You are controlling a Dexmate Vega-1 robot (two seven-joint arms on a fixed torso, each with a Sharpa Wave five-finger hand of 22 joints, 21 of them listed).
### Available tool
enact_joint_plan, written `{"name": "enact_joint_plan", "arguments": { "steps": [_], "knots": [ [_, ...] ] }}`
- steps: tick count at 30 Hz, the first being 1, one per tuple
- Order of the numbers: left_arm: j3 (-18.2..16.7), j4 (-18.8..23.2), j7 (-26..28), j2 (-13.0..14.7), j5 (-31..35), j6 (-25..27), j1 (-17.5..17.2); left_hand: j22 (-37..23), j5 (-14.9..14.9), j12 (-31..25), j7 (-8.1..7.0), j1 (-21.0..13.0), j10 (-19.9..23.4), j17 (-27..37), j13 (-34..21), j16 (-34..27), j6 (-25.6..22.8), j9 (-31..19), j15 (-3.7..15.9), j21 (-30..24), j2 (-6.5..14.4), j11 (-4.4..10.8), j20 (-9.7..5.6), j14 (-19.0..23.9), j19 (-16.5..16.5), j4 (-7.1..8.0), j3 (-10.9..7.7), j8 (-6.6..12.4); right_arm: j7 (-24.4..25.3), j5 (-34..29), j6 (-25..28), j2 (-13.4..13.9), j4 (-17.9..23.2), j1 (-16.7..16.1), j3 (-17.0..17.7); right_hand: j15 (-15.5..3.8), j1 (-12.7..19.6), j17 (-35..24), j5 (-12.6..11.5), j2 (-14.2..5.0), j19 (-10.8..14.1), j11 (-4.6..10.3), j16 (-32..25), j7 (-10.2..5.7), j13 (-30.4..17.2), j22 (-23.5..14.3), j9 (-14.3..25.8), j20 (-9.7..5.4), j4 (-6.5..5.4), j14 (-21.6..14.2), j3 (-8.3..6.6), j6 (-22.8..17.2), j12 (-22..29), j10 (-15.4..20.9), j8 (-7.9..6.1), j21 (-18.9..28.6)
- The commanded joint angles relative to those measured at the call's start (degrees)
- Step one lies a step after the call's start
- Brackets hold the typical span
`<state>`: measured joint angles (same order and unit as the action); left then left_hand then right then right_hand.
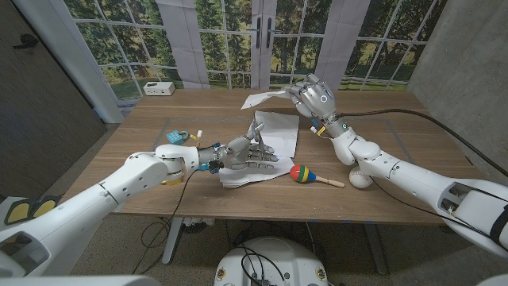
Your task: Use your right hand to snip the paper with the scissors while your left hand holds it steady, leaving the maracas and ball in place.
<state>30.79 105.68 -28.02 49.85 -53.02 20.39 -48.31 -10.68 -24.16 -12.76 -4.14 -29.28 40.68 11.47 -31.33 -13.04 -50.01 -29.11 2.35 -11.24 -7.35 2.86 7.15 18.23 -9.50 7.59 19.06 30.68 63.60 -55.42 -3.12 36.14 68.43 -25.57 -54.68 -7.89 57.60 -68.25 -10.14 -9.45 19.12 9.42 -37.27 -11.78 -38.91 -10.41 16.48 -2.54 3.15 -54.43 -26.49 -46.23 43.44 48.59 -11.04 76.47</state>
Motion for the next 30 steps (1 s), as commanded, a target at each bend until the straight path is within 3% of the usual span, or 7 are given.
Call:
{"name": "enact_joint_plan", "arguments": {
  "steps": [1,9,18,30],
  "knots": [
    [0.5,-0.8,-1.0,-0.6,-0.2,0.5,0.7,0.1,-0.3,-0.5,3.47,0.2,3.8,0.0,-0.2,-0.2,2.3,-0.1,1.91,-0.4,0.4,3.93,-0.22,0.1,0.1,0.02,0.03,-0.22,0.4,0.0,-1.2,-0.6,0.0,-1.1,1.7,-4.98,-0.6,-0.2,0.3,0.09,-0.5,-0.05,0.2,0.02,-0.2,0.0,-0.1,-7.08,-0.24,-0.2,-0.17,0.2,-0.1,-0.4,-0.26,-0.2],
    [0.3,-0.7,-0.8,-0.6,-0.3,0.4,0.5,0.1,-0.3,-0.5,3.28,0.2,3.8,0.0,-0.2,-0.2,2.3,-0.2,1.86,-0.4,0.5,3.87,-0.27,0.0,0.2,0.01,0.04,-0.29,0.4,-2.1,-4.3,-2.2,-0.9,-3.0,5.8,-4.91,-1.2,-0.3,0.1,0.09,-1.7,0.27,0.8,0.0,-0.7,0.0,-0.1,-7.04,-0.86,1.0,-0.09,1.1,-0.6,-2.3,-0.08,-0.6],
    [0.2,-0.5,-0.7,-0.5,-0.4,0.3,0.2,0.1,-0.4,-0.4,3.39,0.2,3.8,0.0,-0.2,-0.2,2.2,-0.1,1.83,-0.4,0.5,3.87,-0.27,0.0,0.2,0.0,0.06,-0.39,0.4,-5.7,-9.9,-4.4,-3.1,-5.0,11.3,-4.95,-2.5,0.0,-0.8,-0.12,-3.6,1.3,2.5,-0.17,-1.8,0.1,0.0,-6.93,-2.41,3.6,-0.09,2.5,-1.3,-5.4,-0.1,-1.6],
    [0.2,-0.4,-0.7,-0.4,-0.5,0.3,0.1,0.1,-0.4,-0.4,3.35,0.3,3.8,0.0,-0.2,-0.2,2.2,-0.2,1.86,-0.4,0.5,3.9,-0.24,0.0,0.2,-0.01,0.06,-0.48,0.4,-14.2,-20.0,-7.5,-5.2,-6.7,20.2,-5.06,-3.7,0.9,-2.4,0.16,-5.8,2.43,6.6,-0.23,-2.1,0.0,2.3,-8.45,-5.18,5.9,-0.51,3.0,-2.8,-7.2,-1.38,-4.8]
  ]
}}
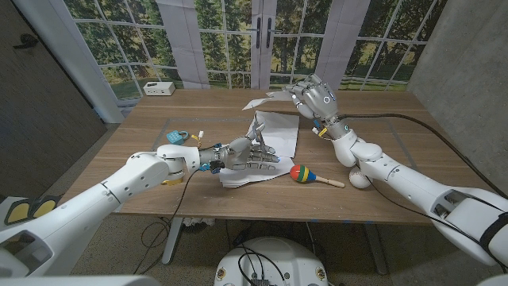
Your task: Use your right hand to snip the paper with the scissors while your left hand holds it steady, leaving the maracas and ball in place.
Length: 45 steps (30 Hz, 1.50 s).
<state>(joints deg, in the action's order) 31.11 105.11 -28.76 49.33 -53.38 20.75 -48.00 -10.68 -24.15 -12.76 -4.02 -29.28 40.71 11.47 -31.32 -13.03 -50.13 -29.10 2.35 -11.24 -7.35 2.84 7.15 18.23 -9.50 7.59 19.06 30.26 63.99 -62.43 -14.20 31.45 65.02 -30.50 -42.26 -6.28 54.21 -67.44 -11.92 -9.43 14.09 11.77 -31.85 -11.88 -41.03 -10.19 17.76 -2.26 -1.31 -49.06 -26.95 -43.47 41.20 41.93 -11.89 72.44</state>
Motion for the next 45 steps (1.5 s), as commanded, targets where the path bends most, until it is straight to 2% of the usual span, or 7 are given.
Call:
{"name": "enact_joint_plan", "arguments": {
  "steps": [1,5,11,25,38,41,45],
  "knots": [
    [0.0,0.2,0.0,0.1,0.0,0.0,-0.2,0.1,-0.4,-0.4,3.22,0.3,3.8,0.0,-0.2,-0.2,2.3,-0.2,1.87,-0.4,0.5,3.98,-0.21,0.0,0.2,-0.01,0.06,-0.06,0.0,-7.6,-9.3,-3.1,-1.8,-1.9,8.3,-6.71,-0.2,0.2,-0.9,0.13,-0.9,0.09,1.8,-0.12,-0.1,-0.3,1.3,-8.71,-0.91,0.4,-0.05,0.4,-0.7,-0.5,-0.48,-1.2],
    [0.0,0.1,-0.1,0.0,-0.1,0.0,-0.3,0.1,-0.4,-0.4,3.24,0.3,3.9,0.0,-0.2,-0.2,2.2,-0.3,1.83,-0.4,0.5,3.88,-0.21,0.0,0.3,0.0,0.06,-0.05,0.0,-8.9,-10.5,-3.6,-2.3,-1.9,9.3,-6.73,0.2,0.4,-1.2,0.19,-1.3,0.06,3.6,-0.04,0.3,-0.4,2.6,-8.79,-1.29,0.5,0.17,0.6,-1.6,-0.9,-0.69,-1.7],
    [-0.1,0.2,0.2,0.0,0.0,-0.3,-0.5,0.1,-0.5,-0.4,3.2,0.3,3.8,0.0,-0.2,-0.2,2.1,-0.4,1.87,-0.4,0.5,3.89,-0.22,0.0,0.2,0.01,0.07,-0.05,0.0,-9.0,-11.0,-3.7,-3.3,-1.3,8.7,-6.81,0.7,0.7,-2.0,-0.39,-2.2,0.05,6.9,0.09,-0.6,-0.5,7.4,-8.71,-2.76,0.8,0.09,1.4,-3.1,-3.6,-1.07,-2.4],
    [-0.2,0.2,0.1,0.1,-0.1,-0.5,-0.6,0.1,-0.5,-0.4,3.26,0.4,3.9,0.0,-0.3,-0.2,2.0,-0.4,1.86,-0.4,0.5,3.97,-0.24,0.0,0.2,-0.01,0.09,-0.18,0.0,-9.2,-11.5,-3.5,-3.7,-0.9,8.4,-6.82,1.5,0.7,-2.5,-0.64,-3.1,0.09,9.2,0.04,-1.2,-0.5,9.6,-8.68,-3.75,1.9,-0.35,1.8,-4.6,-5.0,-0.51,-2.5],
    [-0.5,0.5,0.4,0.2,-0.4,-0.8,-1.1,0.1,-0.5,-0.4,3.23,0.4,3.9,0.0,-0.3,-0.2,2.1,-0.4,1.84,-0.4,0.5,3.9,-0.26,0.0,0.2,-0.02,0.09,-0.29,0.0,-4.7,-8.9,-1.9,-3.4,-0.1,4.5,-6.88,2.7,0.4,-1.4,-0.54,-2.8,0.11,9.5,-0.01,-0.3,-0.6,8.4,-8.61,-3.47,0.3,-0.68,1.3,-5.4,-3.2,0.15,-1.6],
    [-0.5,0.6,0.4,0.2,-0.3,-1.0,-1.2,0.1,-0.5,-0.4,3.31,0.4,3.9,0.0,-0.3,-0.2,1.9,-0.5,1.85,-0.4,0.5,3.92,-0.23,0.0,0.2,-0.02,0.1,-0.28,0.0,-2.3,-7.9,-0.8,-3.5,0.9,1.8,-6.88,2.9,0.6,-0.9,-0.49,-2.9,0.09,10.1,0.0,0.8,-0.5,7.8,-8.58,-3.35,0.2,-0.7,1.4,-6.0,-2.5,0.3,-1.4],
    [-0.6,0.8,0.7,0.3,-0.3,-1.1,-1.5,0.1,-0.6,-0.4,3.27,0.4,4.0,0.0,-0.3,-0.3,1.9,-0.4,1.89,-0.4,0.6,3.89,-0.25,0.1,0.2,-0.03,0.09,-0.38,0.0,0.5,-6.4,0.7,-3.1,1.9,-1.5,-7.0,3.5,2.5,0.1,-0.4,-3.1,0.07,13.4,0.09,3.3,-0.4,6.5,-8.49,-2.41,0.1,-1.33,1.9,-7.5,-2.4,0.4,-1.4]
  ]
}}
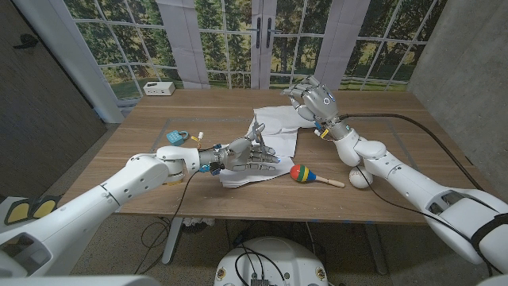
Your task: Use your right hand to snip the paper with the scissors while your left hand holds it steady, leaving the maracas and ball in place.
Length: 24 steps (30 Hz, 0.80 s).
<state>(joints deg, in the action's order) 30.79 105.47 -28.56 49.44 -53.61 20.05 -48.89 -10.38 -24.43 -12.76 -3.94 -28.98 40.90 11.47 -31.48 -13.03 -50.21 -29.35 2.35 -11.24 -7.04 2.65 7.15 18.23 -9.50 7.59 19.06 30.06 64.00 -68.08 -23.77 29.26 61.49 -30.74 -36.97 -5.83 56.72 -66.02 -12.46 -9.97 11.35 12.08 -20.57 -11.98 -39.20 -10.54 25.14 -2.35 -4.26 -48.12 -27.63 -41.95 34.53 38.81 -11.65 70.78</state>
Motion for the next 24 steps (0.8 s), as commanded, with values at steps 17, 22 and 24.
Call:
{"name": "enact_joint_plan", "arguments": {
  "steps": [17,22,24],
  "knots": [
    [-0.4,0.6,0.3,0.4,0.0,-1.0,-0.9,-0.2,-0.3,-0.4,3.23,0.0,3.8,0.0,-0.1,-0.2,1.8,-0.2,1.94,-0.3,0.2,4.11,-0.2,0.0,0.4,-0.1,0.07,-0.26,-3.4,13.5,7.1,7.1,3.3,4.4,-14.5,-7.61,-0.4,8.3,2.2,2.57,1.6,-0.21,9.2,0.34,11.3,0.3,-5.0,-8.14,7.93,0.8,3.22,1.4,-6.5,0.3,-0.37,-2.4],
    [-0.5,0.6,0.4,0.5,0.0,-1.2,-1.1,-0.2,-0.3,-0.4,3.31,0.0,3.8,0.0,-0.2,-0.2,1.9,-0.2,1.91,-0.4,0.2,4.1,-0.18,0.0,0.4,-0.12,0.06,-0.28,-6.0,14.0,8.4,7.6,4.1,4.7,-15.6,-7.82,-1.3,17.7,2.2,3.15,4.0,-0.34,9.3,0.26,17.0,0.4,-7.3,-8.17,10.8,3.1,7.17,3.4,-10.9,0.5,-0.52,-6.7],
    [-0.6,0.7,0.5,0.5,-0.1,-1.2,-1.2,-0.2,-0.3,-0.4,3.29,0.0,3.8,0.0,-0.2,-0.3,1.9,-0.2,1.92,-0.4,0.2,4.17,-0.19,0.1,0.4,-0.13,0.06,-0.31,-7.1,14.1,9.1,7.8,4.5,4.7,-16.0,-7.8,-1.5,22.1,2.1,2.91,5.7,-0.38,8.9,0.13,19.2,0.5,-8.7,-8.16,11.5,4.3,8.94,4.7,-13.5,0.5,-0.54,-9.4]
  ]
}}
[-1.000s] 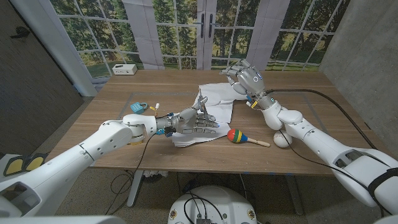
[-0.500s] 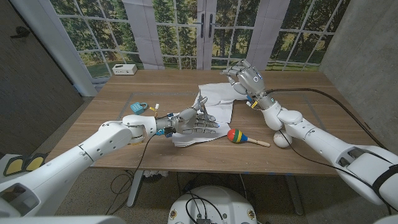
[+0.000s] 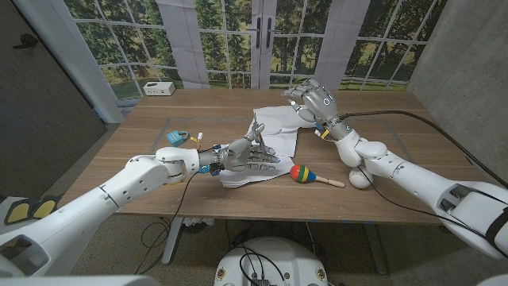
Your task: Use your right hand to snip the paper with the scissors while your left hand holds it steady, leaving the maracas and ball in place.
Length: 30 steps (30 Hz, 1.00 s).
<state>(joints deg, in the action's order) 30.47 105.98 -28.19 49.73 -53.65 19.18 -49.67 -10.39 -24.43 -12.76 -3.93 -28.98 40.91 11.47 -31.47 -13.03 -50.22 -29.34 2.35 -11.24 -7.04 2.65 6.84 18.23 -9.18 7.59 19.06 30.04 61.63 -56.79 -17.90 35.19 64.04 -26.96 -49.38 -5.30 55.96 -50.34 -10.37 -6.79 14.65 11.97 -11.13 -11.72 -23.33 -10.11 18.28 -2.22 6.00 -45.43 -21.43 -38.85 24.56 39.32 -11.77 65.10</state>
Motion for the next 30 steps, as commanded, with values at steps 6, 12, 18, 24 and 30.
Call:
{"name": "enact_joint_plan", "arguments": {
  "steps": [6,12,18,24,30],
  "knots": [
    [-0.4,0.2,0.1,0.3,-0.2,-0.4,-0.6,-0.2,-0.4,-0.4,3.21,0.0,3.8,0.0,-0.2,-0.3,1.8,-0.3,1.88,-0.4,0.3,4.05,0.08,0.1,0.1,-0.14,0.06,-0.32,-10.6,4.6,4.3,2.7,4.0,0.8,-3.6,-8.38,-0.2,16.6,-0.1,-0.22,5.3,-0.24,-0.8,-0.17,8.5,0.1,-5.1,-8.04,1.6,4.8,6.61,3.2,-10.4,0.3,-0.69,-11.8],
    [-0.4,0.2,0.0,0.4,-0.2,-0.7,-0.8,-0.2,-0.4,-0.4,3.18,-0.1,3.8,0.0,-0.2,-0.2,1.7,-0.3,1.9,-0.3,0.3,4.05,0.02,0.0,0.1,-0.16,0.05,-0.33,-14.9,5.2,5.3,3.3,5.5,0.9,-3.6,-8.37,0.2,18.1,-0.1,-0.3,5.8,-0.22,-1.1,-0.16,9.2,0.0,-5.6,-7.89,1.61,6.1,7.79,3.5,-11.3,0.6,-0.65,-14.6],
    [-0.5,0.1,-0.1,0.4,-0.2,-0.8,-0.8,-0.2,-0.4,-0.4,3.3,-0.1,3.9,0.0,-0.2,-0.3,1.6,-0.3,1.86,-0.4,0.3,4.07,-0.03,0.1,0.0,-0.19,0.03,-0.37,-22.4,7.3,5.7,4.3,7.8,0.6,-2.9,-8.07,0.1,18.8,0.0,0.75,5.0,-0.24,-0.7,-0.28,9.4,-0.1,-5.7,-5.54,1.66,11.3,9.66,6.2,-12.2,-1.5,0.24,-16.7],
    [-0.4,0.0,-0.5,0.5,0.0,-1.0,-0.7,-0.2,-0.4,-0.4,3.27,-0.1,3.8,0.0,-0.2,-0.3,1.7,-0.4,1.89,-0.4,0.3,4.06,-0.08,0.1,0.1,-0.19,0.03,-0.42,-27.9,7.0,7.6,5.0,9.8,0.3,-2.6,-8.03,0.4,18.3,0.0,0.79,4.0,-0.16,-0.7,-0.32,9.2,0.0,-5.7,-4.09,1.63,16.3,10.82,8.5,-12.5,-3.8,0.38,-18.4],
    [-0.3,-0.1,-0.9,0.5,0.1,-0.9,-0.5,-0.2,-0.4,-0.4,3.24,-0.1,3.9,0.0,-0.2,-0.3,1.7,-0.4,1.93,-0.4,0.3,4.05,-0.05,0.1,0.0,-0.19,0.04,-0.49,-32.8,6.8,9.3,5.5,11.4,0.1,-2.4,-7.96,0.3,18.7,0.1,0.76,3.4,-0.14,-0.5,-0.38,9.3,0.1,-5.7,-3.71,1.56,18.5,11.42,9.7,-12.6,-4.7,0.43,-19.5]
  ]
}}
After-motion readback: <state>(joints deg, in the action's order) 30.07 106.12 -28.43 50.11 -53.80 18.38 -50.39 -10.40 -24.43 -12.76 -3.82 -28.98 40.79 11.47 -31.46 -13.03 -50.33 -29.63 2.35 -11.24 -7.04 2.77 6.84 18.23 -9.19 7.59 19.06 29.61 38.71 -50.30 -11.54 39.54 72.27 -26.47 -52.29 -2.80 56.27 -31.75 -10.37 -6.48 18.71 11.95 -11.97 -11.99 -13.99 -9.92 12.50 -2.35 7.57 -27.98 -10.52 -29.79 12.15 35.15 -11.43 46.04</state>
